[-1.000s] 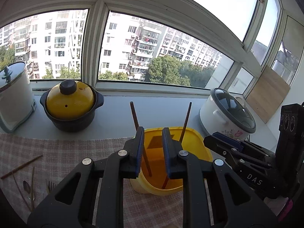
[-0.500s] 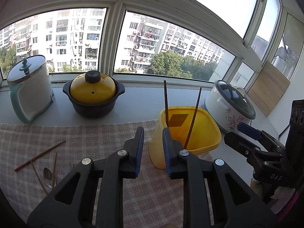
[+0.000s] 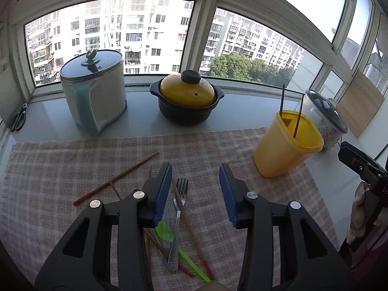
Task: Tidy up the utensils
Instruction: 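Move the left tool back to the utensil pile while the right tool follows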
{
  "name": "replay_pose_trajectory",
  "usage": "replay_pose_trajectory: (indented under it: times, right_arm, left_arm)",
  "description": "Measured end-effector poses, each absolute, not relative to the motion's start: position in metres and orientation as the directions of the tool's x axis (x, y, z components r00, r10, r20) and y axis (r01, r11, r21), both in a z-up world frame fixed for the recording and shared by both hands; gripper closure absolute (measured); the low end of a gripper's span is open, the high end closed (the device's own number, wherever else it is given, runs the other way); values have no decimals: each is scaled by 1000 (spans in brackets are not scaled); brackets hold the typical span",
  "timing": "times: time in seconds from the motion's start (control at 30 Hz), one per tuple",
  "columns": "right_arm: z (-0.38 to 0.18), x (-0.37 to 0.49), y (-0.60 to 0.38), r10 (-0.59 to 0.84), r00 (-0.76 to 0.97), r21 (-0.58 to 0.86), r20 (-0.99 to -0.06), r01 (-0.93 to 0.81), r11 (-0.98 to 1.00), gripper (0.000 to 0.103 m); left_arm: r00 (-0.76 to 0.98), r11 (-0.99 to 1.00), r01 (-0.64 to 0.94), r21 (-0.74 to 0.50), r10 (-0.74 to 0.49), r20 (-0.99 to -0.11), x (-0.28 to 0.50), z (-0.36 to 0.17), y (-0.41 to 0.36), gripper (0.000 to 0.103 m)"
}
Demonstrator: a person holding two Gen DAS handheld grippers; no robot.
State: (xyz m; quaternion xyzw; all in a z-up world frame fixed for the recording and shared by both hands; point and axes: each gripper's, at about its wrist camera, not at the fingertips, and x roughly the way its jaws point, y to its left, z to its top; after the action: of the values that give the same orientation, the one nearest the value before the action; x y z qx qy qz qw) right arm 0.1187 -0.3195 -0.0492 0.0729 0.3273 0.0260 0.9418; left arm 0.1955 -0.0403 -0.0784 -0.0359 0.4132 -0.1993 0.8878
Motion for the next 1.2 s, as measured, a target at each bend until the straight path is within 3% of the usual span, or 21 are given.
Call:
replay_pose_trajectory:
  times: [0.27,0.57,0.83,0.9,1.07,1.2]
  right_arm:
    - [-59,119,-267,137,748,122,-649,-76,990,1]
    - [-88,134,-222,180,655,138,-734,-115,984,11]
    - [-119,149,-194,219,555,177,-802,-129,976,26]
    - [-127,152,-190,230,529,190,-817,-129,973,31]
    - [-143,154,-183,253,466,216,-847,-132,967,44]
    - [-152,155,-178,266,430,229,-863,-136,964,53]
  left_arm:
    - [559,931,291,-219,-351,-751,198,-97,21,62]
    - [523,932,290,-218,-345,-779,212,-118,68,62]
    - [461,924,323,-207,-345,-818,232,-142,92,62]
    - [440,919,336,-204,-345,-829,238,-150,95,70]
    - [402,914,378,-150,-308,-863,253,-170,92,79]
    - [362,904,409,-123,-285,-888,266,-187,86,79]
